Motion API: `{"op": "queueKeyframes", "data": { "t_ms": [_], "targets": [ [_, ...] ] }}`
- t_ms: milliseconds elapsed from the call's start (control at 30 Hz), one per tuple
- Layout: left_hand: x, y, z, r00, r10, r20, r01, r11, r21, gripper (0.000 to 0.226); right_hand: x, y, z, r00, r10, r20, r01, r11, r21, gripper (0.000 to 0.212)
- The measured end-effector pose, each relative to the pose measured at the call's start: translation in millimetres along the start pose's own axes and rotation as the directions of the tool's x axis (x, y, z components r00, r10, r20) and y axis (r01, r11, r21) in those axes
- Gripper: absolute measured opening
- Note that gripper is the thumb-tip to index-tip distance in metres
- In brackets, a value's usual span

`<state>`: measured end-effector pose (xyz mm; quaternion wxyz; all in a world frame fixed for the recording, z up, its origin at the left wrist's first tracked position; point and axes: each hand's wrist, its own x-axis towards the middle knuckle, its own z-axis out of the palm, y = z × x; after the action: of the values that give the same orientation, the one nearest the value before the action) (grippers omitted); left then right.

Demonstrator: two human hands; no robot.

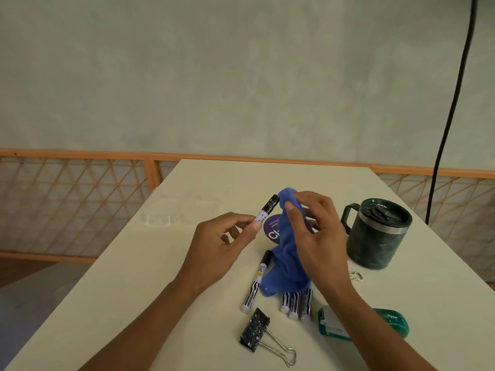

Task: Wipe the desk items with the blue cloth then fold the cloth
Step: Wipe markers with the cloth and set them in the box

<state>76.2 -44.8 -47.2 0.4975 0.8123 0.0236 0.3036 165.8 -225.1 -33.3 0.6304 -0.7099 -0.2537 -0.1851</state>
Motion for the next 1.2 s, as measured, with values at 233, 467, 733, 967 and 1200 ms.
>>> {"op": "queueKeyframes", "data": {
  "t_ms": [233,467,733,967,1200],
  "targets": [
    [3,-4,-5,0.997,0.027,-0.071,-0.025,0.999,0.019,0.014,-10,14,11,0.857,-0.277,0.434,0.499,0.655,-0.567,0.078],
    [5,-6,-3,0.992,0.067,-0.106,-0.060,0.995,0.076,0.013,-13,16,13,0.842,-0.244,0.481,0.516,0.622,-0.588,0.115],
    [4,-4,-1,0.986,0.123,-0.113,-0.109,0.987,0.120,0.010,-11,5,7,0.871,-0.173,0.460,0.453,0.646,-0.615,0.107],
    [5,-8,-5,0.977,0.174,-0.121,-0.151,0.972,0.180,0.013,-12,3,10,0.871,-0.178,0.459,0.457,0.640,-0.618,0.111],
    [7,-10,-7,0.965,0.213,-0.153,-0.178,0.960,0.215,0.024,-15,0,11,0.855,-0.216,0.472,0.470,0.708,-0.528,0.098]
  ]
}}
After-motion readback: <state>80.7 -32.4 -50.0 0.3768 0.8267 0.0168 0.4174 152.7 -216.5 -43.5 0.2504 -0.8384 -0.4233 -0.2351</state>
